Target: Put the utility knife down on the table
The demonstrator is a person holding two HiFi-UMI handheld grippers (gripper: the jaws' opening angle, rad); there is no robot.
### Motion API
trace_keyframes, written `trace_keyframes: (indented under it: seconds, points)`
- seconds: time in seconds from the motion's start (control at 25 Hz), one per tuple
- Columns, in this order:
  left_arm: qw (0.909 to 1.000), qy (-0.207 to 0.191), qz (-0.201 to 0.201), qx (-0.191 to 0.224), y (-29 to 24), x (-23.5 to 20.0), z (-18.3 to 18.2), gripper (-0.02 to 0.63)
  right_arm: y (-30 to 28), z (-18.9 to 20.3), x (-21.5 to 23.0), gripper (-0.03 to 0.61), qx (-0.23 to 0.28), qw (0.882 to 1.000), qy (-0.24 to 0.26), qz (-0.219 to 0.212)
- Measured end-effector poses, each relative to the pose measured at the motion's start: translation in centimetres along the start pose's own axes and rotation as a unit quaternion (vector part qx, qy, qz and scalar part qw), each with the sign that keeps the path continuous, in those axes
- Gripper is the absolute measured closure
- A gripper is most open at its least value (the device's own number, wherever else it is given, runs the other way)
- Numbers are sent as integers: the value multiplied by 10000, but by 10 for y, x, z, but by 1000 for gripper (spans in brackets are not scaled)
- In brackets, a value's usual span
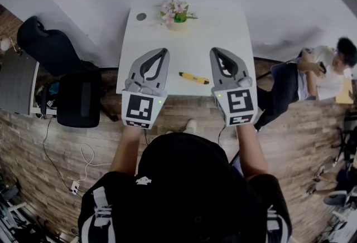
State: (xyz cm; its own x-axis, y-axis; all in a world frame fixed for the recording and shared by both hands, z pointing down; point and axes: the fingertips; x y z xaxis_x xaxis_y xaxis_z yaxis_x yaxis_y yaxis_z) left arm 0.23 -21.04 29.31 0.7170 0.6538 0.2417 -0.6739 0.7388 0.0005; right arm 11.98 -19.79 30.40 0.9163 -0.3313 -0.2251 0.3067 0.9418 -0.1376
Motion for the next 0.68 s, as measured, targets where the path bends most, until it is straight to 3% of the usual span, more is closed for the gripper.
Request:
trace_keyframes:
  seconds: [0.68]
  points:
    - [10000,72,23,-32,-2,4,1,600,1,1,0,545,-30,10000,6,-22]
Point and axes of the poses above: the fingertips, and each gripper's own axes: y backward along the fingers, x to its right, z out of its underside
